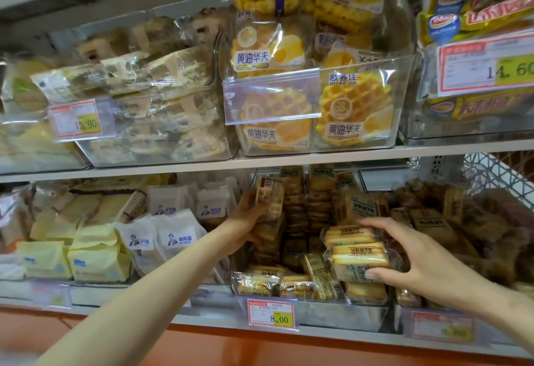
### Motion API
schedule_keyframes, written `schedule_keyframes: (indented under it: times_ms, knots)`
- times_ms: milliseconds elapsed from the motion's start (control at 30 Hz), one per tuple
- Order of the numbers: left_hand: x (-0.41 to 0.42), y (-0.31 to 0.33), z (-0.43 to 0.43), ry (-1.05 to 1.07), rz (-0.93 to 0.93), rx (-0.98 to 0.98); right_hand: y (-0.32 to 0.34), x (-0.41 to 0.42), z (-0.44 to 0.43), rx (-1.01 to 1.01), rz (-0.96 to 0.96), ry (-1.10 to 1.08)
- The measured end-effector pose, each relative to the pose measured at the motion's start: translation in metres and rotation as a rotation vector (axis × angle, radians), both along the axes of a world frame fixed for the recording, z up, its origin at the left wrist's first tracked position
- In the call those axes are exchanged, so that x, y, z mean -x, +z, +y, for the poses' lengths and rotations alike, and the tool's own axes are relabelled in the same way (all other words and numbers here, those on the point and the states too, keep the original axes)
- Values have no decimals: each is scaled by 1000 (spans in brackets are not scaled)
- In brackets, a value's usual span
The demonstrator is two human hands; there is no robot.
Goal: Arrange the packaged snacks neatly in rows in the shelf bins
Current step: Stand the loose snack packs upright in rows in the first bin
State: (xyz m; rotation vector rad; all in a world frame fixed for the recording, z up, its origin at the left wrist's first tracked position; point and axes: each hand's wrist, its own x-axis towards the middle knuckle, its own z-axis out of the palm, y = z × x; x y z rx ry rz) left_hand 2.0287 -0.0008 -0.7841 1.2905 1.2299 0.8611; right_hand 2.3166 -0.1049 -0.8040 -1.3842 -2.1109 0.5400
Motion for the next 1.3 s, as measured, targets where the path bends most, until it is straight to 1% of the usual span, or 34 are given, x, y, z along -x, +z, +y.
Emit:
schedule_keyframes:
  times_ms: [100,167,200,233,267,300,333,367,433,467,567,633,700,767,900,967,1067,1200,1300]
  knots:
    - [2,1,-4,-83,134,-33,1,0,0,1,-7,0]
    - [6,4,-8,-130,235,-152,1,0,0,-1,-12,-2]
    - [8,5,-8,-153,332,-269,1,1,1,0,-15,-3]
    - [11,6,-9,-165,493,-430,1,1,1,4,-20,-5]
    - [15,6,-7,-133,666,-615,1,1,1,4,-25,-6]
    - [19,4,-2,-82,785,-778,2,1,1,4,-28,-8]
    - [22,-1,3,-51,838,-877,2,2,1,4,-29,-10]
    - [24,-4,6,-50,853,-913,3,2,0,3,-28,-11]
    - [23,-8,9,-82,866,-897,3,3,-1,4,-28,-8]
    - [23,-11,9,-124,904,-902,4,3,-1,6,-26,-6]
    - [29,-16,9,-256,1088,-966,4,3,-1,-1,-12,-1]
    - [32,-11,5,-295,1166,-883,4,2,-1,-1,-7,0]
    - [32,-1,-1,-346,1230,-721,4,2,-1,0,-16,1]
    - [30,11,-4,-401,1230,-596,4,3,-1,-3,-19,-2]
    - [30,16,2,-394,1110,-436,4,3,-2,-6,-19,0]
    - [33,11,6,-392,1085,-447,4,2,-2,-7,-12,5]
    - [34,4,7,-314,1028,-520,3,2,-2,-11,-3,10]
    - [29,2,4,-267,813,-535,3,2,-2,-18,-12,13]
    - [23,5,2,-271,743,-543,3,2,-2,-22,-16,12]
